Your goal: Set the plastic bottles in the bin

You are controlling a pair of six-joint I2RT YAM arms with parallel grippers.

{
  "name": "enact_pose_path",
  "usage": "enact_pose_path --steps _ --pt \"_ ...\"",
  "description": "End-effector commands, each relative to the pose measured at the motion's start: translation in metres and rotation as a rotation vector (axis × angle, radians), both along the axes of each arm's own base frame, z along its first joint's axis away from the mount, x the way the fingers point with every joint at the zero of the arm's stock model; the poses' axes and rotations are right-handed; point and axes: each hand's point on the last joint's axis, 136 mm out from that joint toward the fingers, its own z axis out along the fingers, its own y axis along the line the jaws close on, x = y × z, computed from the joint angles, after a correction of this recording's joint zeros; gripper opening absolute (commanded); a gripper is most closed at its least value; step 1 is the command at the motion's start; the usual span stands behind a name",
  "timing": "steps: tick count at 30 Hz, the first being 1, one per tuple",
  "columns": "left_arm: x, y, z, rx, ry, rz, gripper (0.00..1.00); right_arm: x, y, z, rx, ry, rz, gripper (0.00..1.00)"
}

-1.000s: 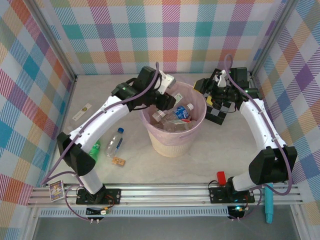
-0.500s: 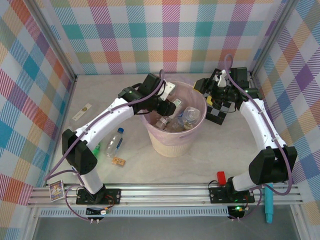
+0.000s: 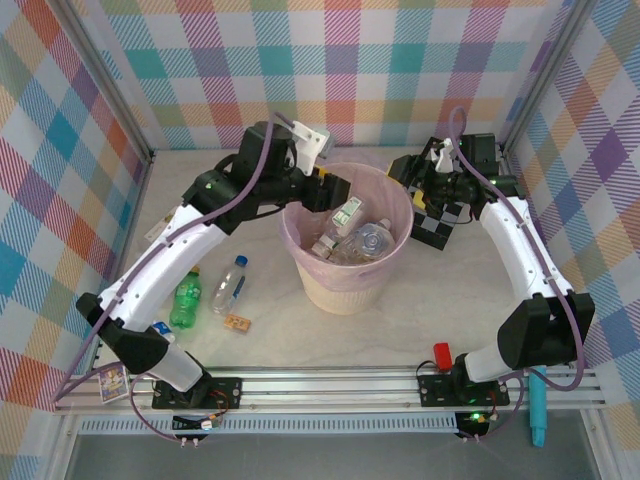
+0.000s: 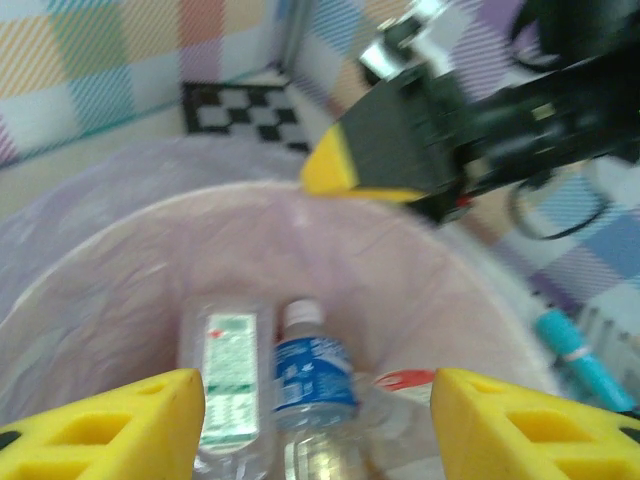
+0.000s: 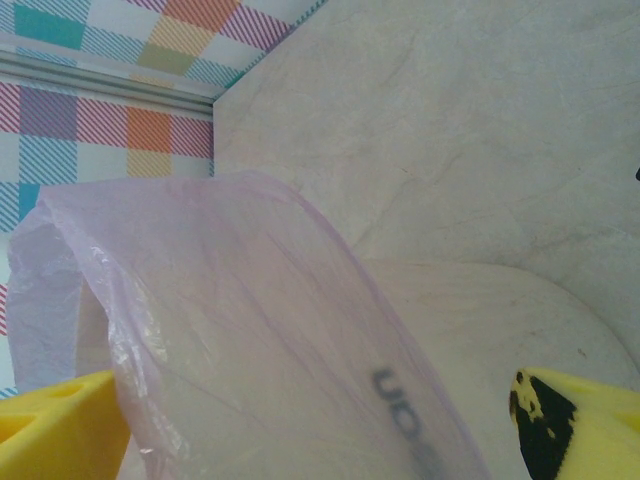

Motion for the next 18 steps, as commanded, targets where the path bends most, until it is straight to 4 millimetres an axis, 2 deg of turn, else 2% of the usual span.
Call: enact_pose_path --steps 1,6,10,14,18 --pt "-0.017 -0.031 0.002 -0.062 0.055 -0.117 0.59 0.002 0.003 0.011 0.019 -0.041 0.016 0.95" --pt "-0.014 -0.052 -0.014 -0.043 0.084 -0.132 0.59 -0.001 0.002 0.01 0.012 -0.037 0.017 0.96" --pt "-0.023 -0.059 -0.035 0.001 0.123 -0.168 0.58 -0.001 0.002 0.01 0.008 -0.035 0.016 0.95" --pt "-0.044 -0.05 -0.065 0.096 0.182 -0.22 0.54 0.001 0.002 0.009 0.008 -0.031 0.017 0.96" --pt "-0.071 -0.03 -0.087 0.165 0.229 -0.281 0.5 0.003 0.001 0.007 0.004 -0.028 0.013 0.96"
